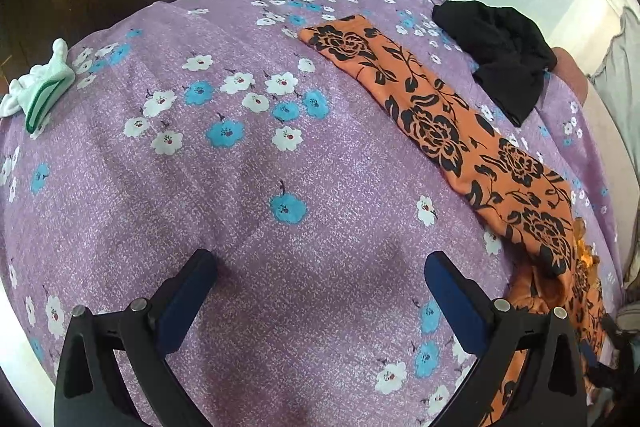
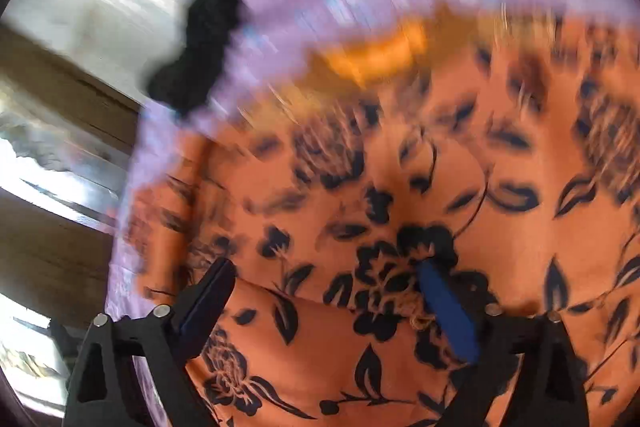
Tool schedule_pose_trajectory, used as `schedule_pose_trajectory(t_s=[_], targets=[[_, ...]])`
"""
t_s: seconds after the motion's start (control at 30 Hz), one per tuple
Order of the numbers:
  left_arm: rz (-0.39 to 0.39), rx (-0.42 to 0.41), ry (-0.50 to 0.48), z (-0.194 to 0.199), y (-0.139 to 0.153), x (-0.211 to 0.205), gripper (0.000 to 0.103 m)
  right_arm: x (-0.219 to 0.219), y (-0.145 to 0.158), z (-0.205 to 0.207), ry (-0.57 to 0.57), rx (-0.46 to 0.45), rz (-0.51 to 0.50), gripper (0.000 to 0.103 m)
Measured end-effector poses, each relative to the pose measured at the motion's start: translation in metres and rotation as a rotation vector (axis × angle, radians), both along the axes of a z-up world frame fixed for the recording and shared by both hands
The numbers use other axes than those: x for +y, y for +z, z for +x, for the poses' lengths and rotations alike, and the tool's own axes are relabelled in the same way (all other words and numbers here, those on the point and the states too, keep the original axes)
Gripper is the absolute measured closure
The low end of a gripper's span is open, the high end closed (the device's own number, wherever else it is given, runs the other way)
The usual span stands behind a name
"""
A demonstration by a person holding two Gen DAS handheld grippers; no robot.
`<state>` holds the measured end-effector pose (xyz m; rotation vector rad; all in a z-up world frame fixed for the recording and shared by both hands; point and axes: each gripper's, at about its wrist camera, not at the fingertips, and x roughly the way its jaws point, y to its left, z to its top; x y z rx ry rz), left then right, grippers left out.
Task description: Fold small clothes
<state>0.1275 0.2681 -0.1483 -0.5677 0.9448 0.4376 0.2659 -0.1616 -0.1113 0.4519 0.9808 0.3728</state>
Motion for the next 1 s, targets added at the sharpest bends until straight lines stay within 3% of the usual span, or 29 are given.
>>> schedule_pose_trajectory(t_s=[0.03, 0.07, 0.13, 0.23, 0.27, 0.3, 0.4, 0.5, 0.6, 0.7, 0.73, 0.77, 0.8, 0.87, 0.93, 0.97, 1.0], targets=[[-0.027, 0.003, -0.016, 0.0, 0.003, 0.002, 0.0, -0.001, 0.014, -0.012, 0.011, -0.067, -0.026, 0.009], [-0.125, -0.077, -0.041, -0.001, 0.011, 0.008, 0.0, -0.005, 0.029, -0.032, -0.004, -0.157, -0.071, 0.008], [-0.251, -0.21, -0.065, 0.0, 0.024, 0.018, 0.0, -0.012, 0.03, -0.055, -0.013, -0.215, -0.087, 0.008], [-0.26, -0.281, -0.089, 0.028, 0.043, 0.034, 0.0, -0.021, -0.011, -0.073, -0.022, -0.162, -0.137, 0.007], [-0.284, -0.302, -0.097, 0.041, 0.047, 0.043, 0.0, -0.027, -0.036, -0.077, -0.019, -0.117, -0.116, 0.007], [-0.304, -0.312, -0.093, 0.051, 0.047, 0.052, 0.0, -0.03, -0.039, -0.082, -0.024, -0.148, -0.087, 0.008], [-0.327, -0.304, -0.048, 0.092, 0.044, 0.083, 0.0, -0.036, -0.039, -0.078, -0.039, -0.155, -0.032, 0.007], [-0.399, -0.235, -0.02, 0.128, 0.022, 0.102, 0.014, -0.038, -0.039, -0.076, -0.034, -0.165, -0.023, 0.006], [-0.444, -0.158, 0.026, 0.145, -0.007, 0.108, 0.018, -0.04, -0.035, -0.074, -0.033, -0.172, -0.018, 0.006], [-0.448, -0.192, 0.063, 0.144, -0.012, 0.113, 0.019, -0.046, -0.041, -0.081, -0.03, -0.179, -0.003, 0.005], [-0.442, -0.185, 0.073, 0.144, -0.012, 0.113, 0.022, -0.041, -0.045, -0.079, -0.029, -0.181, 0.001, 0.005], [-0.397, -0.149, 0.091, 0.146, -0.01, 0.113, 0.039, -0.041, -0.045, -0.079, -0.029, -0.183, 0.0, 0.004], [-0.36, -0.107, 0.098, 0.15, -0.013, 0.115, 0.068, -0.04, -0.045, -0.079, -0.027, -0.184, -0.001, 0.004], [-0.298, -0.031, 0.114, 0.154, -0.017, 0.118, 0.094, -0.04, -0.044, -0.079, -0.027, -0.186, 0.001, 0.004], [-0.316, -0.025, 0.113, 0.157, -0.019, 0.124, 0.096, -0.04, -0.044, -0.079, -0.028, -0.186, 0.004, 0.004], [-0.298, -0.015, 0.105, 0.158, -0.015, 0.123, 0.097, -0.04, -0.044, -0.079, -0.028, -0.186, 0.004, 0.004], [-0.229, 0.004, 0.087, 0.162, -0.004, 0.117, 0.097, -0.04, -0.044, -0.079, -0.028, -0.187, 0.004, 0.004]])
